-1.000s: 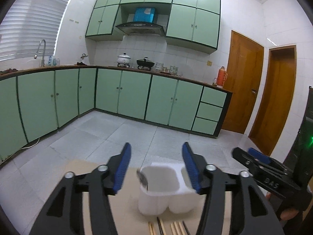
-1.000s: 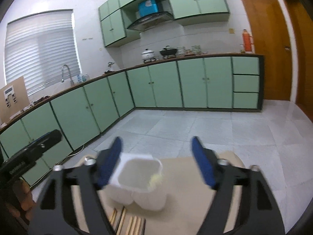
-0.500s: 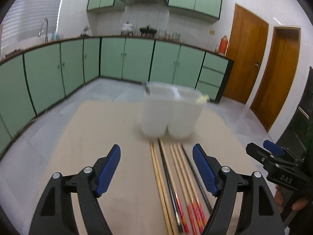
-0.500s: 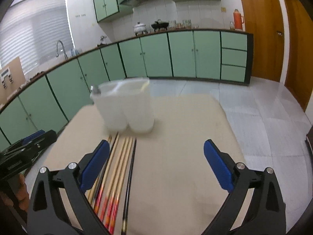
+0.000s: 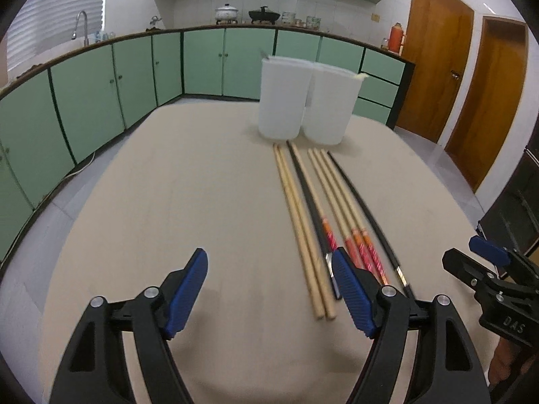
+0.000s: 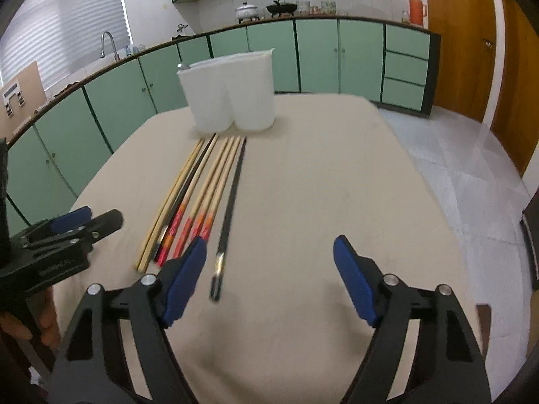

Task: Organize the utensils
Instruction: 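Withdraw both grippers back over the chopsticks, then grasp a black chopstick with the right gripper while the left gripper grasps a plain wooden chopstick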

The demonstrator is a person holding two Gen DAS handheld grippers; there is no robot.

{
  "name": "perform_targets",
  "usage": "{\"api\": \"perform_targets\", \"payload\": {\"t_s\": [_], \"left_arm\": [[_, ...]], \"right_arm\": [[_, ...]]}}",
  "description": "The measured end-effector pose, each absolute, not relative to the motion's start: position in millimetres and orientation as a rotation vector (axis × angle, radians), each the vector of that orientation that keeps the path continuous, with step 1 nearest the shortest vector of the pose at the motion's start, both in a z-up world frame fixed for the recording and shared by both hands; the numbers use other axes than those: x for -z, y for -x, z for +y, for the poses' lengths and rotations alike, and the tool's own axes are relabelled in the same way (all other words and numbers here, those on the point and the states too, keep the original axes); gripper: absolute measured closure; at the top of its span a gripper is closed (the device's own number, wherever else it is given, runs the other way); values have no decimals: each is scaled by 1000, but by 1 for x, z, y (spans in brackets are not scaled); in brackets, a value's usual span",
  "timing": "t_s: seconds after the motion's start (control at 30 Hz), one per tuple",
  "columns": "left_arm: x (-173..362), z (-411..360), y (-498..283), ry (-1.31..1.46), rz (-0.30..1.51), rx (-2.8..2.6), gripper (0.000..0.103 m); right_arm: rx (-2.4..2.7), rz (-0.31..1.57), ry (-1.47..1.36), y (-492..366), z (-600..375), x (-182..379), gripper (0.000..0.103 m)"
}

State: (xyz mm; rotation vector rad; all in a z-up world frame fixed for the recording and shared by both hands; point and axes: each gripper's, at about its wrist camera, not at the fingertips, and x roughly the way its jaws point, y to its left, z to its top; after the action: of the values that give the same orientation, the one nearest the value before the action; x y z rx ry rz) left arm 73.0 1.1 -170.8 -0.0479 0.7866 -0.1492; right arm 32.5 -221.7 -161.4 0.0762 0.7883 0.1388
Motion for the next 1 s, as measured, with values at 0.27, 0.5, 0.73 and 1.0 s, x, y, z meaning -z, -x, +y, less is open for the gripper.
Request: {"api": "perform_targets", "payload": {"t_s": [0.27, 0.5, 0.73, 1.0], "left_arm": [[178, -5, -51, 30, 710, 162, 29], [180, -5, -45, 35, 683, 155, 31], [183, -9, -44, 27, 706, 161, 32], [193, -13, -51, 8, 773, 153, 40]], "right_arm": [[-154, 754, -25, -12, -196, 180, 48], [-160, 765, -11, -13, -189, 189, 63], [-167, 784, 19, -17, -181, 196, 84], [-177, 785, -6, -17, -187, 195, 97]]}}
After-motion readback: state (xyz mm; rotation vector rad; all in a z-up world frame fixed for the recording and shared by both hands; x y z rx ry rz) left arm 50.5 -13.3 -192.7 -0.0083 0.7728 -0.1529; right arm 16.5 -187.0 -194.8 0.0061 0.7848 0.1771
